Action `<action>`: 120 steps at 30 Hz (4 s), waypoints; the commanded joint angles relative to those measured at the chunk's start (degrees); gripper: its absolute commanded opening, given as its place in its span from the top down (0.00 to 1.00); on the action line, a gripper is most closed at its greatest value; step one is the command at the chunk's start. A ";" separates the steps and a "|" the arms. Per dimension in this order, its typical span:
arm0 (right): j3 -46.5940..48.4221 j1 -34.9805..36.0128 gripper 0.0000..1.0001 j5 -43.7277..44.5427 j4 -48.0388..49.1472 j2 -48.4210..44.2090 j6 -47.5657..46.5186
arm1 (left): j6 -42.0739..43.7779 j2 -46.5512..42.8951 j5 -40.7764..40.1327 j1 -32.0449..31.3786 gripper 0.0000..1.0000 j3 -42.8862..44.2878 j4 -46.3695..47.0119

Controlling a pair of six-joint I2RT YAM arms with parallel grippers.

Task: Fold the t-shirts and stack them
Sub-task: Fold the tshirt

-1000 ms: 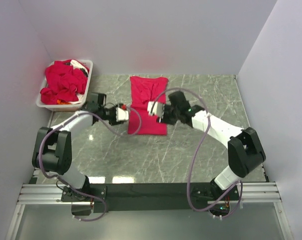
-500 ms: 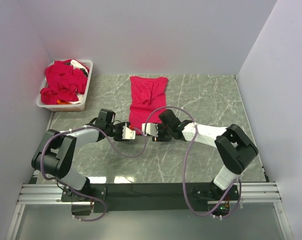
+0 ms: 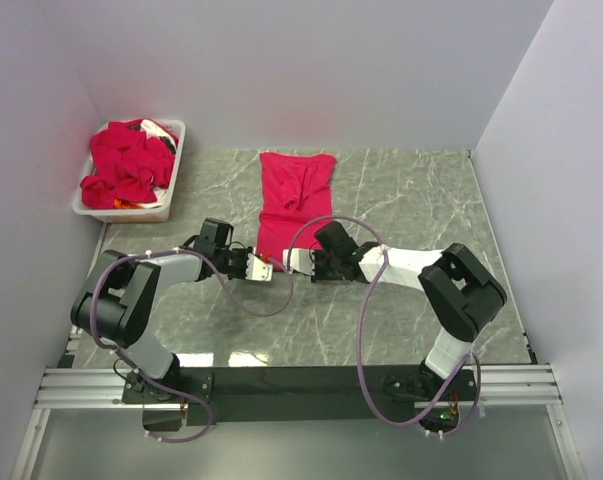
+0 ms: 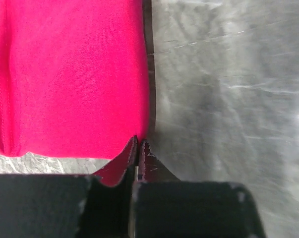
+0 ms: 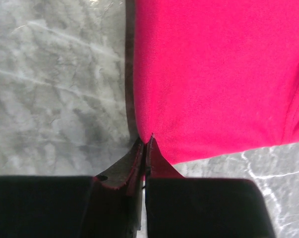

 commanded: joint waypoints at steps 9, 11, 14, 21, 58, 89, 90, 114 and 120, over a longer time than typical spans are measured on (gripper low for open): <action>-0.35 2.88 1.00 -8.17 -15.95 -17.99 9.60 | 1.56 -18.95 10.29 -2.79 0.99 -3.48 -22.36; -1.23 3.94 1.00 -9.32 -18.67 -20.38 10.66 | 1.30 -24.22 12.14 -3.94 0.99 -4.37 -26.04; -1.58 5.60 1.00 -11.69 -23.33 -24.77 11.89 | 1.04 -31.78 15.38 -4.64 0.99 -5.34 -33.87; -3.96 10.62 1.00 -15.47 -29.93 -36.11 14.44 | 1.39 -45.41 19.70 -4.91 0.99 -4.46 -49.08; 58.07 -15.13 1.00 -14.69 -38.81 29.87 -6.75 | -25.57 40.52 11.09 10.74 0.97 74.62 -42.67; 26.62 -5.28 1.00 -17.85 -40.13 8.43 10.66 | -40.45 10.38 14.08 7.48 0.94 24.80 -36.88; 28.37 -5.64 1.00 -18.02 -40.65 9.22 10.75 | -41.06 10.74 13.99 7.75 0.92 25.42 -36.61; 25.06 -15.22 0.76 -45.42 -36.62 4.06 41.95 | -65.39 -1.56 18.38 4.68 0.59 17.44 -16.34; 12.85 -13.38 0.82 -56.08 -31.25 0.97 47.40 | -84.46 -0.08 17.94 -1.48 0.61 11.02 -1.74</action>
